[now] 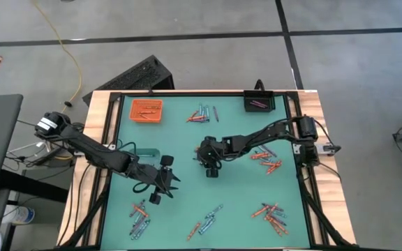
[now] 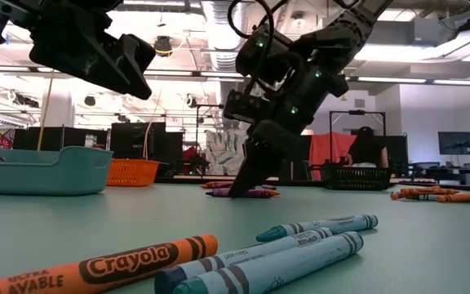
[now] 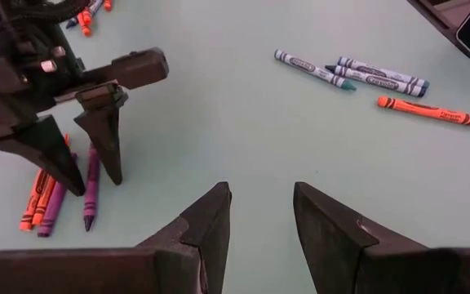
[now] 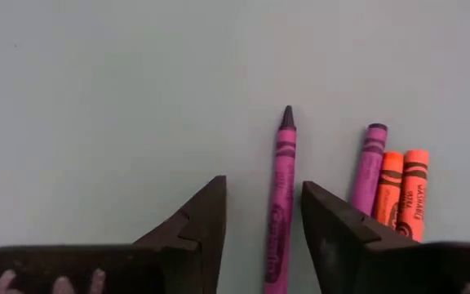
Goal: Sort crayons
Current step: Put the purple crayon into the black basket
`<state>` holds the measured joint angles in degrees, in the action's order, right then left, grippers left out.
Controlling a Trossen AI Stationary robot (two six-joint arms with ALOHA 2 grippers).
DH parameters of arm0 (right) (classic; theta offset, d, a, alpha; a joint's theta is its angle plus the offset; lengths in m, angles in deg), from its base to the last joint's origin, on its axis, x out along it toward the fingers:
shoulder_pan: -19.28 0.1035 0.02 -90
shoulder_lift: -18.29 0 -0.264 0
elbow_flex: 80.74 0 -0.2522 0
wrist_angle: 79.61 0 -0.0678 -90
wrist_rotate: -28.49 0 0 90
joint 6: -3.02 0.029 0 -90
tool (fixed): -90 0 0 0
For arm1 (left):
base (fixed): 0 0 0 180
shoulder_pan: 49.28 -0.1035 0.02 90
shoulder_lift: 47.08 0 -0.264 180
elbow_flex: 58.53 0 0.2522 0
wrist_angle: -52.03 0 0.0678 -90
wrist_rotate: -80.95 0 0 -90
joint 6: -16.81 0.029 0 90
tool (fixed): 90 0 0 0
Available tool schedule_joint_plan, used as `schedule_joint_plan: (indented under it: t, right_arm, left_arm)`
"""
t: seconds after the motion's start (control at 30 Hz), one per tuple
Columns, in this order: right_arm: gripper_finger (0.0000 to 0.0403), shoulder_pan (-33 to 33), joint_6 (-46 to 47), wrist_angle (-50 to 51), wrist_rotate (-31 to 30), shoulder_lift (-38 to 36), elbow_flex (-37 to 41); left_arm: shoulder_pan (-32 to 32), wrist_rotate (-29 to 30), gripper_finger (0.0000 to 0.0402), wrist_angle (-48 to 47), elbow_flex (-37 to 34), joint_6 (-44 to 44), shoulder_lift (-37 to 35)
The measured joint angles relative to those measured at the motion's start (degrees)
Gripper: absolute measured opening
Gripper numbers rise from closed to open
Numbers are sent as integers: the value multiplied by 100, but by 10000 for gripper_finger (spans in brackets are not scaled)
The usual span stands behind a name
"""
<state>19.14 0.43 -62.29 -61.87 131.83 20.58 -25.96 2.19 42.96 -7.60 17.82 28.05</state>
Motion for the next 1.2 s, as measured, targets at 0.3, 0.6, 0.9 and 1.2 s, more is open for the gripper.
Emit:
schedule_joint_plan:
  t: [0.3,0.6,0.9,1.2]
  right_arm:
    - [80,183,61,46,22,0,-2]
    - [6,203,-91,88,168,-4,-2]
    - [2,319,-366,420,462,-291,-42]
    - [1,214,-1171,1445,-69,-1344,-135]
  left_arm:
    - [0,1,126,-1,0,28,0]
    - [1,5,126,-3,0,30,-2]
    - [0,12,126,-7,0,54,-4]
    - [-12,174,125,6,2,224,-4]
